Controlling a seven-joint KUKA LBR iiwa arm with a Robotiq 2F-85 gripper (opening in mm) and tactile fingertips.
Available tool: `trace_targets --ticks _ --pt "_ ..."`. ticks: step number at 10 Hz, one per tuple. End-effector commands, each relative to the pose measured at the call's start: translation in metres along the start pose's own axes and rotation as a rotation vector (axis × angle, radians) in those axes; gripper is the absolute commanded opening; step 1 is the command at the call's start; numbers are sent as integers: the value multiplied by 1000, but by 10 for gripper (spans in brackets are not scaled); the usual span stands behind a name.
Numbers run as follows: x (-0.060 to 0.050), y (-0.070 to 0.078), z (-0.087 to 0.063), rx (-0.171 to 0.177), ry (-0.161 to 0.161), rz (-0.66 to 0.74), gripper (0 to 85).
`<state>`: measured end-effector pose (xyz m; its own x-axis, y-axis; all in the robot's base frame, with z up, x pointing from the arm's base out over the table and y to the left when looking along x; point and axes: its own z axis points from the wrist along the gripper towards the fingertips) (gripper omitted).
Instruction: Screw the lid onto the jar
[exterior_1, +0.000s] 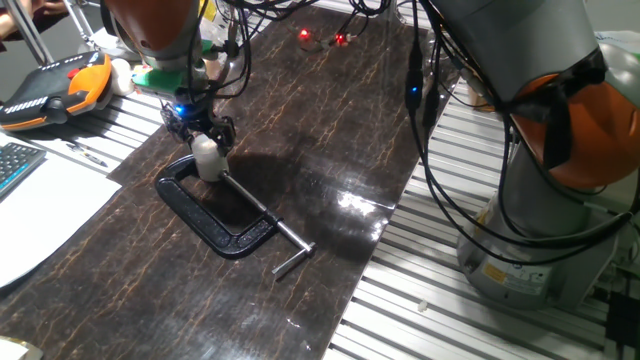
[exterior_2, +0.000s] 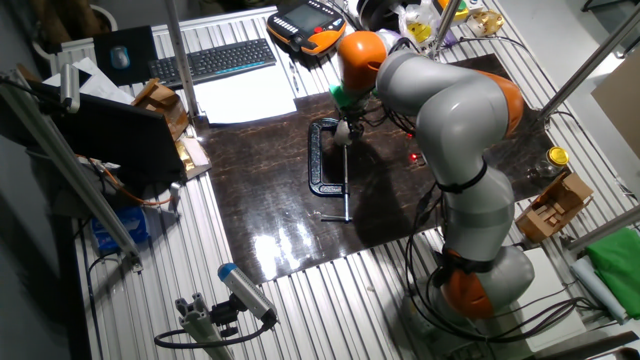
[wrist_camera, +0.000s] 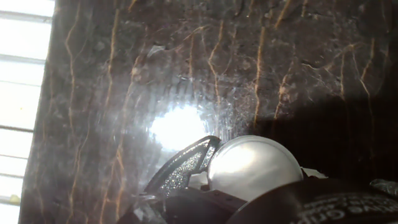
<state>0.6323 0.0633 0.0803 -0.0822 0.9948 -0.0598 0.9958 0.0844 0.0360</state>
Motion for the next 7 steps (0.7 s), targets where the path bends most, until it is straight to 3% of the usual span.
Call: trace_targets --ticks 1,4,7 --pt "0 0 0 -4 0 34 687" --pt "0 1 2 -3 28 140 683" --pt "0 1 3 -5 29 221 670"
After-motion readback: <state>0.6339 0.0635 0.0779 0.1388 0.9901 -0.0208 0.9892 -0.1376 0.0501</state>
